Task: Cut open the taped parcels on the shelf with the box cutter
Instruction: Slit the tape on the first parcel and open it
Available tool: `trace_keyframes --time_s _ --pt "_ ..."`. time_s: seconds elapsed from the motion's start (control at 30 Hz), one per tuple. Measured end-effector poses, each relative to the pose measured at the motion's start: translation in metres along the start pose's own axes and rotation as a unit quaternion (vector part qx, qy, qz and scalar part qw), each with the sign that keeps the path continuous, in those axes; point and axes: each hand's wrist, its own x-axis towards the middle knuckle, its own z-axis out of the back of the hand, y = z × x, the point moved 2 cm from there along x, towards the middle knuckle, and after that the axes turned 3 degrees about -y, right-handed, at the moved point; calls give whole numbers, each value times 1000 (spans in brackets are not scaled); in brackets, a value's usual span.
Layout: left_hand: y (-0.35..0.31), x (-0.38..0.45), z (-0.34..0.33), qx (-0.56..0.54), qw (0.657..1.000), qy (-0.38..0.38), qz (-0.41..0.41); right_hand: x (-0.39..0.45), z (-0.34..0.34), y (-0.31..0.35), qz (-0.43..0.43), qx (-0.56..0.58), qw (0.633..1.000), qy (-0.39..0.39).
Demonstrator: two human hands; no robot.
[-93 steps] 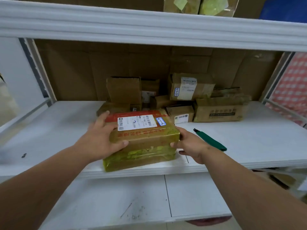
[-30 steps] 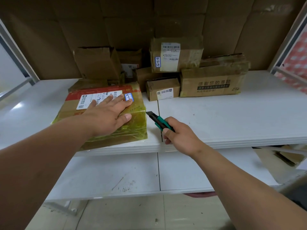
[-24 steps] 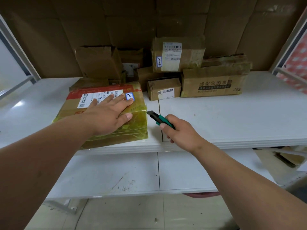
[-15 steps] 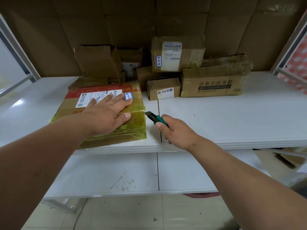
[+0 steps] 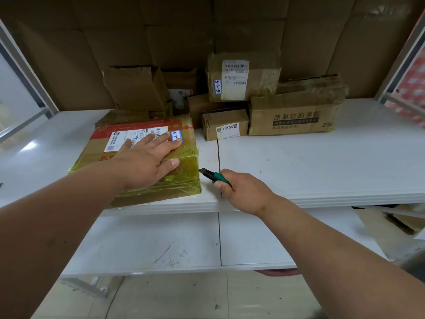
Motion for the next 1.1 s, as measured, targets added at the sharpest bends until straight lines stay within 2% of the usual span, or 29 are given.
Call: trace_keyframes --time_s 0.13,0.27,0.5,0.63,0.8,0.9,0.97,1.03,1.1 --pt "0 0 1 3 1000 1 1 -2 -1 -1 -10 -2 1000 19" --pt "1 0 1 4 1000 6 2 -1 -1 1 -7 -87 995 54" --pt "-1 -1 1 4 1000 3 4 2 1 4 -21 -139 987 78" --pt "-2 -2 2 -3 1000 8 8 0 0 5 -13 -233 966 109" --pt "-2 -2 6 -13 1000 14 3 -1 2 6 -16 -236 965 115" --pt "4 -5 12 -90 996 -1 -21 -4 8 2 -35 -185 976 107" --pt "15 -14 22 -158 985 -61 -15 -11 14 -4 -56 -96 991 71" --pt "35 -23 31 -135 984 -118 15 -17 16 -7 -75 25 997 8" --pt "59 -36 32 -138 983 -103 64 -19 16 -4 -89 118 988 -39"
